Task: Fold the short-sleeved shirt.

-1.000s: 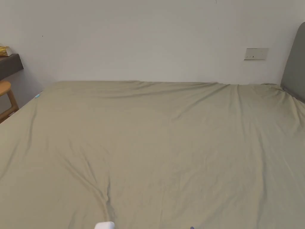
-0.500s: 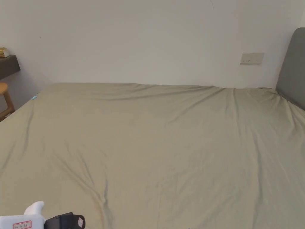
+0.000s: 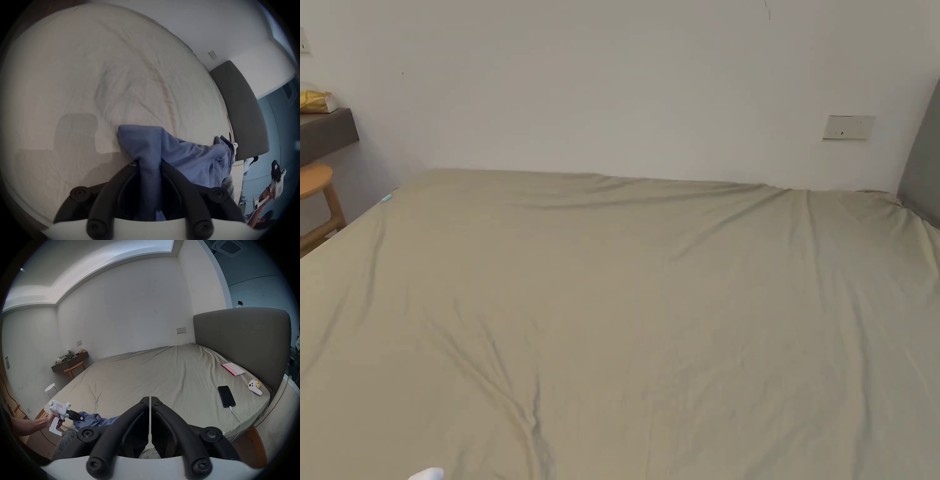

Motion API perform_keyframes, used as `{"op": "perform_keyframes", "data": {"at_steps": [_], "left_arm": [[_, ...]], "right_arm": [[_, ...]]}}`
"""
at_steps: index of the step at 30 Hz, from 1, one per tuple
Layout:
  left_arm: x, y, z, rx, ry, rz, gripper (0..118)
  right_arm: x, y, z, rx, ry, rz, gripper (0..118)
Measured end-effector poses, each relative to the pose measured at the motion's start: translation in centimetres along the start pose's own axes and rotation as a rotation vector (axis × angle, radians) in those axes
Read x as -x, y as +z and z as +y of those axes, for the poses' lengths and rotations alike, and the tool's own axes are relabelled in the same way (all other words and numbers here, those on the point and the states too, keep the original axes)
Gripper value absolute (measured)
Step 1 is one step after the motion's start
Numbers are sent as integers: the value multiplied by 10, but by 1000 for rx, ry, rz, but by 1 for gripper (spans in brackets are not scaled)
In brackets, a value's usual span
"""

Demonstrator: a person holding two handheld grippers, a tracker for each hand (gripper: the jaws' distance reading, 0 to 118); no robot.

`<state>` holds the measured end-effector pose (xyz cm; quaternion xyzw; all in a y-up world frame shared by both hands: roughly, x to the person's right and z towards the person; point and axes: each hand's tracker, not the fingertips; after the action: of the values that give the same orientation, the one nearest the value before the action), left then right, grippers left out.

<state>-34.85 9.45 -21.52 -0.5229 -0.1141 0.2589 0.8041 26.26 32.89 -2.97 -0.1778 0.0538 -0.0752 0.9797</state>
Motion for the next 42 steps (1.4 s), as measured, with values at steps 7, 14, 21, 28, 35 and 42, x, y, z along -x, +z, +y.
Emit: {"op": "perform_keyframes", "data": {"at_steps": [7, 14, 21, 28, 35, 42], "left_arm": [[-12, 40, 15, -60, -81, 76, 14], [-10, 121, 47, -148, -137, 530, 14], [-98, 128, 37, -103, -213, 440, 14], [-159, 13, 27, 52, -179, 110, 14], [-176, -63, -3, 46, -145, 138, 14], [-158, -13, 3, -65, 49, -200, 100]], "right_arm": [[0, -1, 2, 3, 18, -7, 4], [-8, -2, -4, -4, -17, -2, 4], [-6, -24, -10, 21, -76, 36, 4], [4, -16, -14, 33, 4, 33, 4], [0, -17, -32, 75, -50, 28, 4], [0, -19, -35, 88, -57, 32, 4]]}}
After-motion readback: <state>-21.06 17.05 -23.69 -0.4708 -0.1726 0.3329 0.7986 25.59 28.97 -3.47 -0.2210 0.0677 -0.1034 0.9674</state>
